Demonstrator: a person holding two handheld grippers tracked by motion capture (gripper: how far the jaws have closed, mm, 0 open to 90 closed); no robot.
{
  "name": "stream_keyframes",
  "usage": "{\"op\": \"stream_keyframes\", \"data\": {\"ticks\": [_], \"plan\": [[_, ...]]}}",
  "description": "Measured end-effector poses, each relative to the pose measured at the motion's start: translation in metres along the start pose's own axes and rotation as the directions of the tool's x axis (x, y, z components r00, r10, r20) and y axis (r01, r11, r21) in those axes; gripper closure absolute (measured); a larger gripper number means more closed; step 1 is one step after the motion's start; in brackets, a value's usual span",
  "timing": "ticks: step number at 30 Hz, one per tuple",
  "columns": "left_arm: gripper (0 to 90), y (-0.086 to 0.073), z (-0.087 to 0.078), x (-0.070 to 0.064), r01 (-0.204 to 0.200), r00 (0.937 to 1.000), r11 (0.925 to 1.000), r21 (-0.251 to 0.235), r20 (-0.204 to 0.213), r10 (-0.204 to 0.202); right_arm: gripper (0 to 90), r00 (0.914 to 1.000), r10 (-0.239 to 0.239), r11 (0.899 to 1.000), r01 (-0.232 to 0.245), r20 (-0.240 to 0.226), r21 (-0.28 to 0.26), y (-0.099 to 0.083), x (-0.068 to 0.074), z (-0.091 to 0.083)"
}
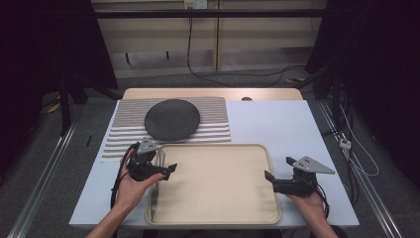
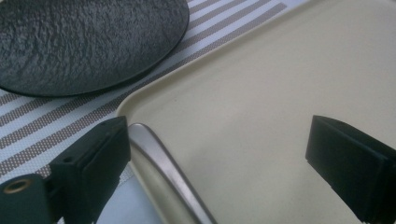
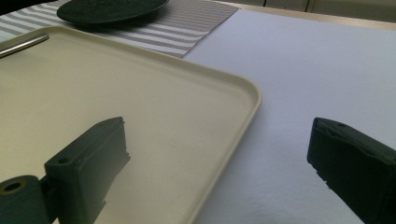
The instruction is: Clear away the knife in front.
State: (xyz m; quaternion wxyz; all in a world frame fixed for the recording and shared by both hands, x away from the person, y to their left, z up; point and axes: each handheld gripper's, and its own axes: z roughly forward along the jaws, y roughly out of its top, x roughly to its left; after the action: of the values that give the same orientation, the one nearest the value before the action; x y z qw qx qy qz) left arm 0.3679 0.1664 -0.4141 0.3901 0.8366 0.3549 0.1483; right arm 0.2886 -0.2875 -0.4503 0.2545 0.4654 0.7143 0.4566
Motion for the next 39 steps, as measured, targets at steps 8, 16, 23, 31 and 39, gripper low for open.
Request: {"op": "stream_keyframes", "data": {"ticks": [8, 16, 23, 31, 39], "plan": [[6.1, -0.006, -0.013, -0.004, 0.020, 0.9980, 0.9987, -0.048, -0.058, -0.023, 4.9, 1.0000, 0.003, 1.000, -0.003, 0.001, -0.001, 0.000, 0.000, 0.000], [7.7, -0.021, -0.021, -0.002, 0.066, 0.9950, 0.9954, -0.069, -0.070, -0.071, 4.9, 1.0000, 0.006, 1.000, -0.006, 0.001, -0.002, -0.001, 0.000, -0.001], [8.1, -0.026, -0.028, 0.004, 0.076, 0.9927, 0.9942, -0.076, -0.088, -0.083, 4.9, 1.0000, 0.008, 1.000, -0.008, 0.004, -0.001, -0.001, -0.001, -0.001], [7.9, -0.039, -0.035, 0.009, 0.090, 0.9895, 0.9934, -0.070, -0.106, -0.098, 4.8, 0.9999, 0.010, 1.000, -0.010, 0.007, 0.001, -0.001, -0.001, -0.001], [7.8, -0.054, -0.042, 0.016, 0.125, 0.9836, 0.9890, -0.078, -0.121, -0.134, 4.9, 0.9998, 0.013, 1.000, -0.013, 0.012, -0.001, -0.002, -0.002, -0.002]]}}
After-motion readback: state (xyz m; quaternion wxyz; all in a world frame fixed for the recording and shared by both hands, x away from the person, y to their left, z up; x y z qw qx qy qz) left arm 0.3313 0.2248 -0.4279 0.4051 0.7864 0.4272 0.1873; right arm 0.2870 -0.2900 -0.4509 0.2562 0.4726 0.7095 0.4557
